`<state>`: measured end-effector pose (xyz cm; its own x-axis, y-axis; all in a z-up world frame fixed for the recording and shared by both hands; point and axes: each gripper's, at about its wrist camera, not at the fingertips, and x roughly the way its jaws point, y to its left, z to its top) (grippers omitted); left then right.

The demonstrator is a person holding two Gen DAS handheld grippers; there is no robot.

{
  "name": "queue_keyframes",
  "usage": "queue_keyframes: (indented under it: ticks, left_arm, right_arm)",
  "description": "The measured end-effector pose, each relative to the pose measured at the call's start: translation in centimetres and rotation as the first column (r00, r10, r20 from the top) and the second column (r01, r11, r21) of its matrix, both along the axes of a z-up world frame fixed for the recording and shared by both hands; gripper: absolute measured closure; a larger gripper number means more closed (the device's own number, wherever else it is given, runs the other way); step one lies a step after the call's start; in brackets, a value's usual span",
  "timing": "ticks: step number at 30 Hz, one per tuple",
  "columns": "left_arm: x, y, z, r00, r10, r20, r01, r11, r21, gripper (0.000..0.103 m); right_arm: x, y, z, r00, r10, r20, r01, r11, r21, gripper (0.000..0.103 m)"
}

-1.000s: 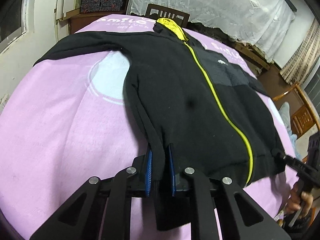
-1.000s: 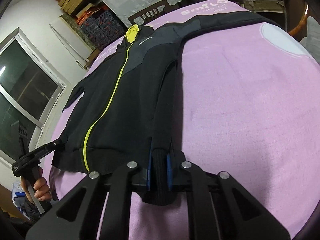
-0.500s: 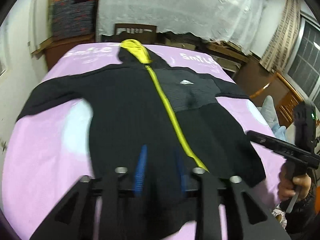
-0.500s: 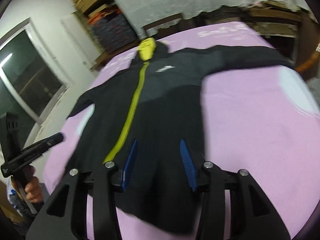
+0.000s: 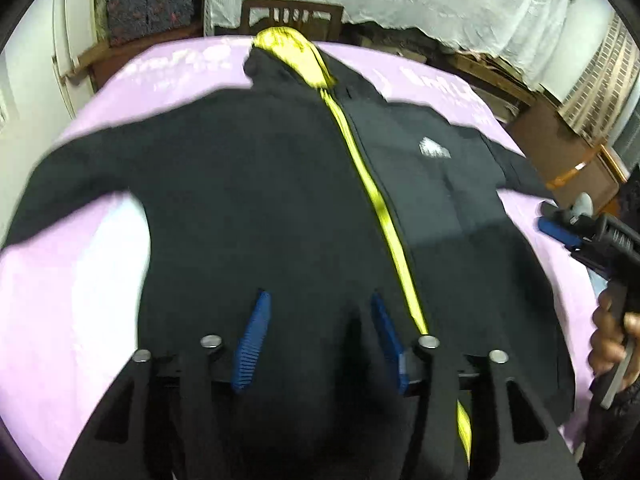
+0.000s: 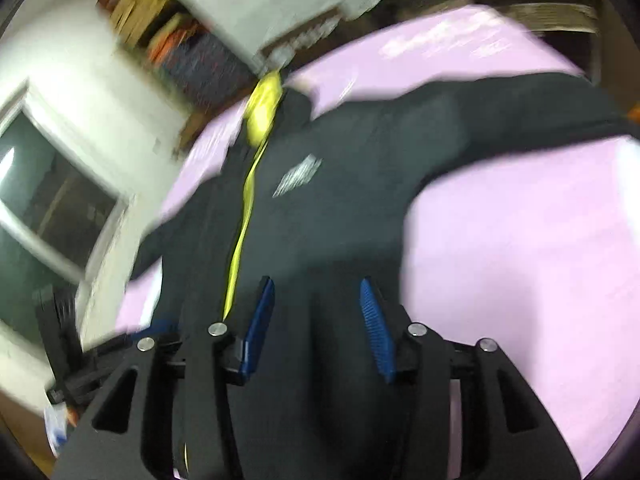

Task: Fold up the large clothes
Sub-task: 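Grasp the sleeve cuff with the right gripper and lift it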

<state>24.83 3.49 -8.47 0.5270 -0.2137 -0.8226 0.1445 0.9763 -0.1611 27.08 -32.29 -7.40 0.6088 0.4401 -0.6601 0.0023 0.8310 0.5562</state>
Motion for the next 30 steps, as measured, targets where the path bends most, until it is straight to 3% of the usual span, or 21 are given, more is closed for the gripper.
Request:
queue_keyframes:
  ticks: [6, 10, 13, 16, 18, 21, 23, 26, 29, 30]
  left_arm:
    - [5.4, -2.4, 1.9, 0.999, 0.027, 0.03, -0.028, 0.999, 0.021, 0.042]
    - [8.0, -5.4, 1.2, 1.0, -0.002, 0.014, 0.001, 1.0, 0.01, 0.042]
    - [9.2, -7.1, -0.5, 1.0, -0.02, -0.002, 0.02, 1.0, -0.012, 0.042]
    - [9.9, -7.6, -2.5, 1.0, -0.011, -0.005, 0.011, 1.0, -0.018, 0.041]
    - [9.6, -8.0, -2.7, 0.999, -0.027, 0.046, 0.025, 0.999, 0.044, 0.037]
    - [9.2, -8.7, -3.2, 0.995, -0.059, 0.078, 0.052, 0.995, 0.087, 0.027]
    - [9.2, -9.1, -3.3, 0.995, -0.075, 0.073, 0.067, 0.992, 0.103, 0.012]
    - [9.4, -9.1, -3.6, 0.995, -0.087, 0.055, 0.081, 0.992, 0.101, 0.006]
    - [9.7, -9.0, -3.7, 0.994, -0.097, 0.053, 0.092, 0.992, 0.09, 0.004]
    - [9.5, -9.0, -3.7, 0.994, -0.097, 0.053, 0.092, 0.992, 0.091, 0.004]
  right_arm:
    - [2.4, -10.2, -1.8, 0.953, -0.301, -0.046, 0.303, 0.952, 0.044, 0.057]
    - [4.2, -13.2, -3.7, 0.913, -0.394, -0.108, 0.404, 0.91, 0.093, 0.057]
    - [4.9, -14.5, -5.0, 0.885, -0.447, -0.129, 0.459, 0.885, 0.083, 0.057]
    - [5.7, -15.8, -5.8, 0.856, -0.501, -0.13, 0.515, 0.846, 0.134, 0.059]
    - [6.1, -16.7, -6.2, 0.827, -0.545, -0.138, 0.562, 0.808, 0.177, 0.059]
    - [6.8, -18.2, -6.7, 0.77, -0.622, -0.14, 0.637, 0.74, 0.218, 0.073]
    - [7.2, -19.0, -6.8, 0.745, -0.656, -0.121, 0.663, 0.706, 0.249, 0.077]
    - [6.8, -19.7, -7.2, 0.741, -0.666, -0.089, 0.653, 0.683, 0.328, 0.077]
    - [7.0, -20.7, -7.3, 0.759, -0.648, -0.067, 0.622, 0.689, 0.373, 0.077]
    - [6.7, -21.3, -7.4, 0.746, -0.663, -0.065, 0.634, 0.677, 0.373, 0.074]
